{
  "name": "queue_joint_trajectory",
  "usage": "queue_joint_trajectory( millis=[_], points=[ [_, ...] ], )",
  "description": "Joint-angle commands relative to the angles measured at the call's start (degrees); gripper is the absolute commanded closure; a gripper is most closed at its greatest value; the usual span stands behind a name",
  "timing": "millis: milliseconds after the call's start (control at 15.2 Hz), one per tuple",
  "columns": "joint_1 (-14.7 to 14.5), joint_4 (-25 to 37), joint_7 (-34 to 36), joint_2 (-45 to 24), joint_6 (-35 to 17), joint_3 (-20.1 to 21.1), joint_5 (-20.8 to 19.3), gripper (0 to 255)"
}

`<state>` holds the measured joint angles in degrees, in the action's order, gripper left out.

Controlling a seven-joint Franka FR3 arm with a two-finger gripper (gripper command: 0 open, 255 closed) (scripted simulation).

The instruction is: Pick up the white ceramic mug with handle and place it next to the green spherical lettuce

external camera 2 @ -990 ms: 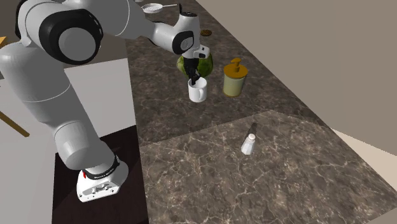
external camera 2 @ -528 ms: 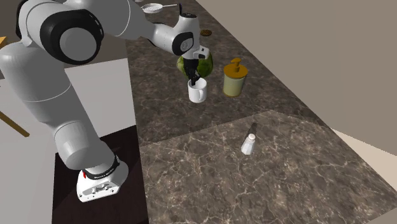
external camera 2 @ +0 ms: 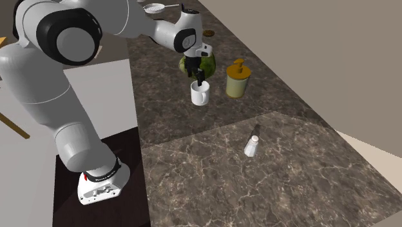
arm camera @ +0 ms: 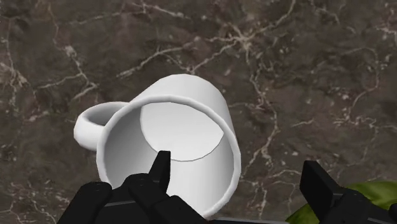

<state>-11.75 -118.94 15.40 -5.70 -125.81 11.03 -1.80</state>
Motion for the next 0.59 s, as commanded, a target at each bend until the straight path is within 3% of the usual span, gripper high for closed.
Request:
queue_joint_trajectory(
  millis=[0, 528],
  points=[
    [0.0, 1.6, -0.3, 1.8, 3.4, 0.1, 0.5, 0],
    [0.0, 2.4, -0.4, 2.4, 4.8, 0.1, 0.6, 0]
  ],
)
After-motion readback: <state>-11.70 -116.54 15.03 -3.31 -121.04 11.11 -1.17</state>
